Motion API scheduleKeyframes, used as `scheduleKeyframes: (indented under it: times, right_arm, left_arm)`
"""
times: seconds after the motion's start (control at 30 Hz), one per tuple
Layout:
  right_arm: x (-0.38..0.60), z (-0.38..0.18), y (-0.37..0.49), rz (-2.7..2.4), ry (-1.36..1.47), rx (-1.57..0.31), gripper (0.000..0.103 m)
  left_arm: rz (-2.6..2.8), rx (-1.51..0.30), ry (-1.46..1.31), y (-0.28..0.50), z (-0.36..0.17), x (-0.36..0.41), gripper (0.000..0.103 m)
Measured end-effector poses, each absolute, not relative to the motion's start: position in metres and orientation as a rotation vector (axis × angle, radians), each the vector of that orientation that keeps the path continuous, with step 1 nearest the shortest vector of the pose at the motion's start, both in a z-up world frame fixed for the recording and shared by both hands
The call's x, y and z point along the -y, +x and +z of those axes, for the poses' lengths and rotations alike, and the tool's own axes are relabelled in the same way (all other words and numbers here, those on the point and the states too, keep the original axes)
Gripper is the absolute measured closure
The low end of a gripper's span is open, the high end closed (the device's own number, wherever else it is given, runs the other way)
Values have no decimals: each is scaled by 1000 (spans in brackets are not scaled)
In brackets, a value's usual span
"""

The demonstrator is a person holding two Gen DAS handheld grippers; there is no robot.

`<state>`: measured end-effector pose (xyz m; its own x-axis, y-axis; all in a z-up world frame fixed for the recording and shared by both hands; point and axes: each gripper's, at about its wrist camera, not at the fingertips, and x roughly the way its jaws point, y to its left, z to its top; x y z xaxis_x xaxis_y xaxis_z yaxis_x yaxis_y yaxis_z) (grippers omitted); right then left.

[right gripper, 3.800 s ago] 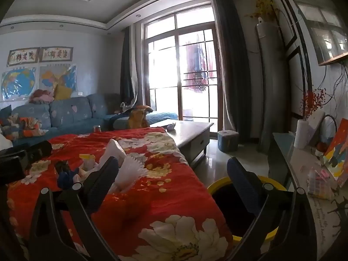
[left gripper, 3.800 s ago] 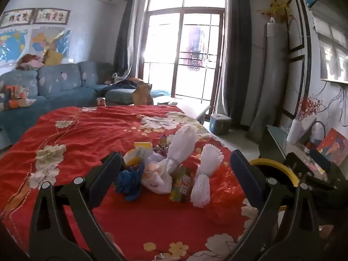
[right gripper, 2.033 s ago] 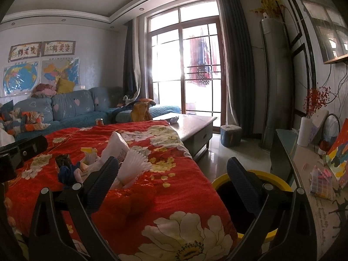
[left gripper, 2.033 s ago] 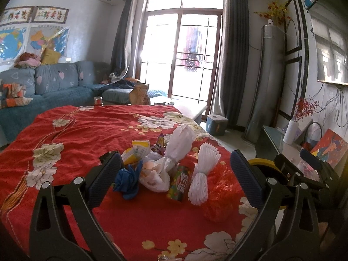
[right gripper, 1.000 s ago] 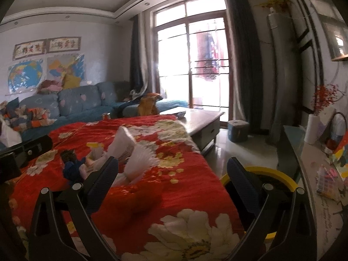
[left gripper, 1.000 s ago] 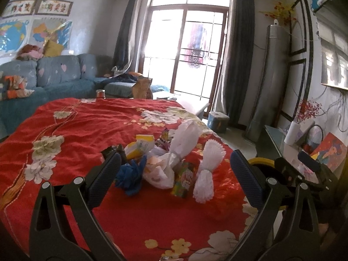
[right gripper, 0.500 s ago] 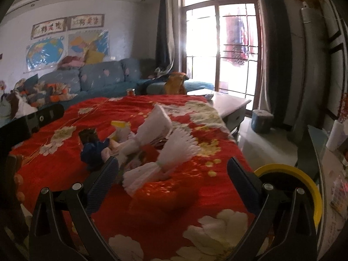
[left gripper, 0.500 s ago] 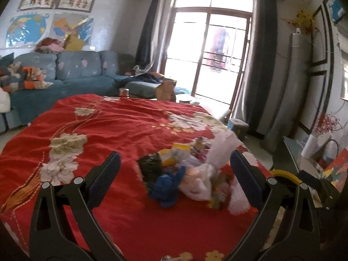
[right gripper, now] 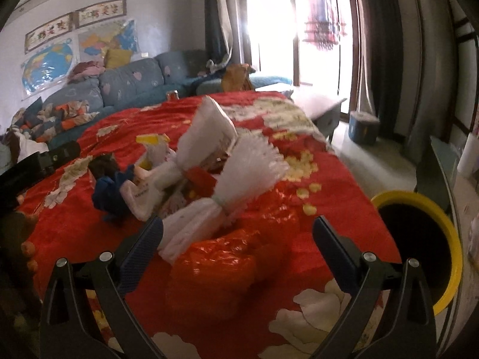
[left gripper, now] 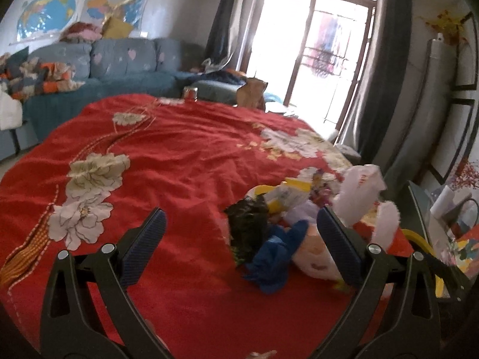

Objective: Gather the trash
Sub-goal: 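Reach the right gripper to the red plastic bag and close on it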

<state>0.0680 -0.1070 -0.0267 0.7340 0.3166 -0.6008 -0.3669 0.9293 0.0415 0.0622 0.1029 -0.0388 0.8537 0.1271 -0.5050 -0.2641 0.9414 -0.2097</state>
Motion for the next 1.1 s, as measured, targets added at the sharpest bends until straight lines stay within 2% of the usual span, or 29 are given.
scheduleKeyframes:
  times: [0.07, 0.13, 0.2, 0.37, 0.43, 0.5, 0.67, 0.83, 0.9, 0.93, 1.1]
  right_arm:
    - [110, -30, 73, 380, -67, -669, 7]
    - [114, -32, 76, 383, -49, -692, 13]
    - [115, -36, 83, 393, -37, -715, 25]
    - [117, -40, 89, 434, -20, -744, 39]
    - [118, -39, 88, 442, -16, -745, 42]
    - [119, -40, 89, 449, -10, -747, 45]
    - [122, -42, 96, 467, 3, -763, 54]
    - [124, -40, 96, 482, 8, -768, 58]
    - [127, -39, 95, 483, 13, -767, 60]
    - [128, -39, 95, 483, 17, -766, 60]
    - [138, -34, 96, 474, 40, -755, 63]
  left_arm:
    - [198, -526, -289, 71, -41, -107, 11]
    - [191, -547, -290, 81, -43, -110, 11]
    - [181, -560, -290, 90, -44, -114, 11]
    - [127, -566, -313, 100, -47, -124, 12]
    - [97, -572, -288, 102, -47, -121, 26]
    - [61, -600, -270, 106, -49, -117, 30]
    - [5, -637, -244, 108, -54, -110, 49]
    - [-2, -658, -220, 107, -57, -106, 82]
    - [-1, -664, -209, 106, -57, -104, 86]
    - [-5, -668, -209, 106, -57, -104, 91]
    - [-31, -651, -219, 101, -49, -105, 97]
